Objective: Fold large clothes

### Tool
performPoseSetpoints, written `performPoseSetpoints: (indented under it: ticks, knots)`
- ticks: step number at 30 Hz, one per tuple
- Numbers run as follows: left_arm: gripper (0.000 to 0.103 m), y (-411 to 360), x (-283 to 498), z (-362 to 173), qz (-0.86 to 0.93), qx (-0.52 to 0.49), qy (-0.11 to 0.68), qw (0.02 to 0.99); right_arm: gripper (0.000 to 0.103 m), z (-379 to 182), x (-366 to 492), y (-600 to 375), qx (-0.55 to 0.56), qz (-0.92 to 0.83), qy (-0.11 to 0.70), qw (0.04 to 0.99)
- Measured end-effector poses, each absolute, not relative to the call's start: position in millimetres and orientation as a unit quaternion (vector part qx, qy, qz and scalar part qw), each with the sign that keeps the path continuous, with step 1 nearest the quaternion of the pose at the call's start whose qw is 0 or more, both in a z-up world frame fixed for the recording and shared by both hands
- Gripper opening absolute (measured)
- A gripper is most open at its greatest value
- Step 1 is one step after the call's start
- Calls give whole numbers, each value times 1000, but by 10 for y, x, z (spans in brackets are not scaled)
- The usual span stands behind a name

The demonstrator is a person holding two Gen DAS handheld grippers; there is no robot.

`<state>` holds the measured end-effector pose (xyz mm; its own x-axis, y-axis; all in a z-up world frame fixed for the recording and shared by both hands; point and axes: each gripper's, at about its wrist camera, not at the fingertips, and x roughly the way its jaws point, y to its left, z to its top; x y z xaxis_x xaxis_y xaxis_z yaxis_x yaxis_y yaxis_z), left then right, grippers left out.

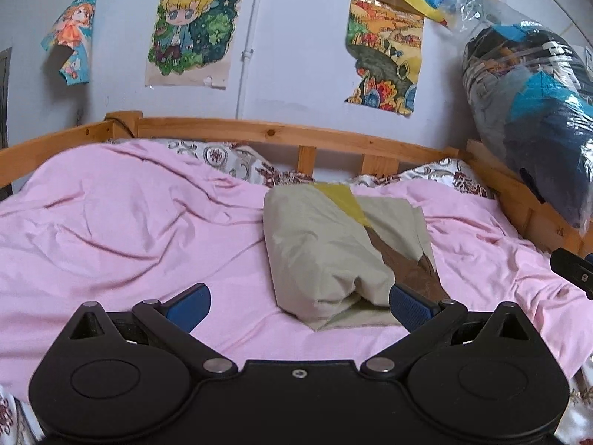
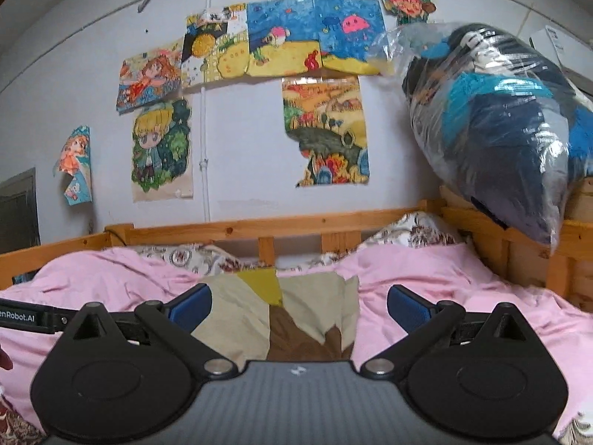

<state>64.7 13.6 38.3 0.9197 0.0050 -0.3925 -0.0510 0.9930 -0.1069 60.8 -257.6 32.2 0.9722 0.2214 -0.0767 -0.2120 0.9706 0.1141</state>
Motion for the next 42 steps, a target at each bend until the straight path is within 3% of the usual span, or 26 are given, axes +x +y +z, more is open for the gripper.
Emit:
performPoseSetpoints:
  ticks: [15,42]
  knots:
    - [102,97,607,130,25,-36,207,977,103,56,557,-2421,34,131,103,986]
    - [102,77,612,114,26,-38,206,978,103,64,572,-2416,37,129,105,985]
